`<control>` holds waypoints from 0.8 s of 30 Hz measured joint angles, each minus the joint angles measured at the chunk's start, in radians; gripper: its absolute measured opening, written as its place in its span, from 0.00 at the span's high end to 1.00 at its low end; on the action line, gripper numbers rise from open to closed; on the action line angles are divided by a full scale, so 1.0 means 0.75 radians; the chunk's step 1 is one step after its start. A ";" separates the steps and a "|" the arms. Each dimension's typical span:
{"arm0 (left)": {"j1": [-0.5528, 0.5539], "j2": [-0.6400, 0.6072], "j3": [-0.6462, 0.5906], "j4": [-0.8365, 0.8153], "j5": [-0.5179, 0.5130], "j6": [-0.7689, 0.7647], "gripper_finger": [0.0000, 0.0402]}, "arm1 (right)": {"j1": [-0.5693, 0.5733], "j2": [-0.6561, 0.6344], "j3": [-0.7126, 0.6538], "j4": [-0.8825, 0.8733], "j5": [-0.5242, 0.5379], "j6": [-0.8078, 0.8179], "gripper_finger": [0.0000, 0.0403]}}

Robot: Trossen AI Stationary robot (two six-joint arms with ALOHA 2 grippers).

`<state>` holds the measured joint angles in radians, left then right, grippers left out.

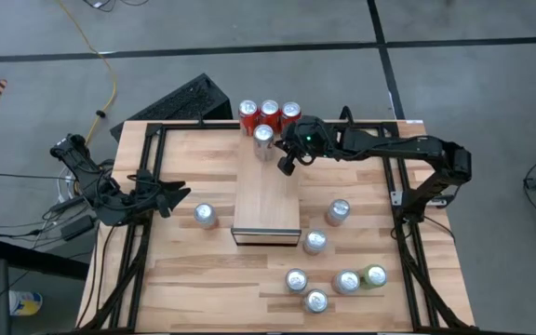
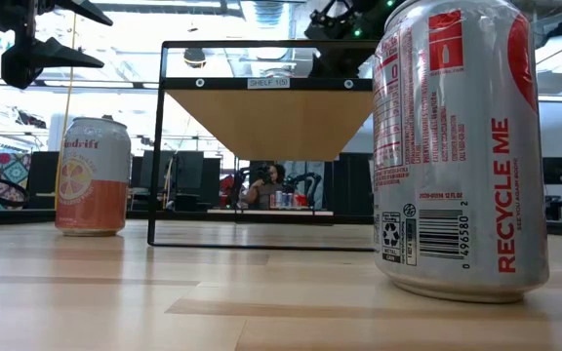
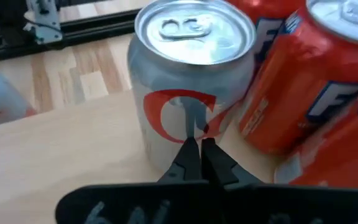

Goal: Place canned beverage on shelf
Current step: Put the top red-silver soda can on the shelf

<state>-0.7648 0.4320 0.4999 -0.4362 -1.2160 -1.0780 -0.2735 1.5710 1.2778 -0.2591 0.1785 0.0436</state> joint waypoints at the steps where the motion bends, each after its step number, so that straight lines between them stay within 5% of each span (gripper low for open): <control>1: 0.000 0.000 0.000 0.000 0.000 0.000 0.33 | -0.005 0.008 0.000 0.017 -0.007 0.000 1.00; 24: 0.000 0.000 0.000 -0.030 -0.027 -0.022 0.33 | -0.065 0.073 0.000 0.146 -0.124 -0.045 1.00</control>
<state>-0.7650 0.4320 0.4999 -0.4587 -1.2364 -1.0942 -0.3222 1.6257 1.2778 -0.1492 0.0853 0.0101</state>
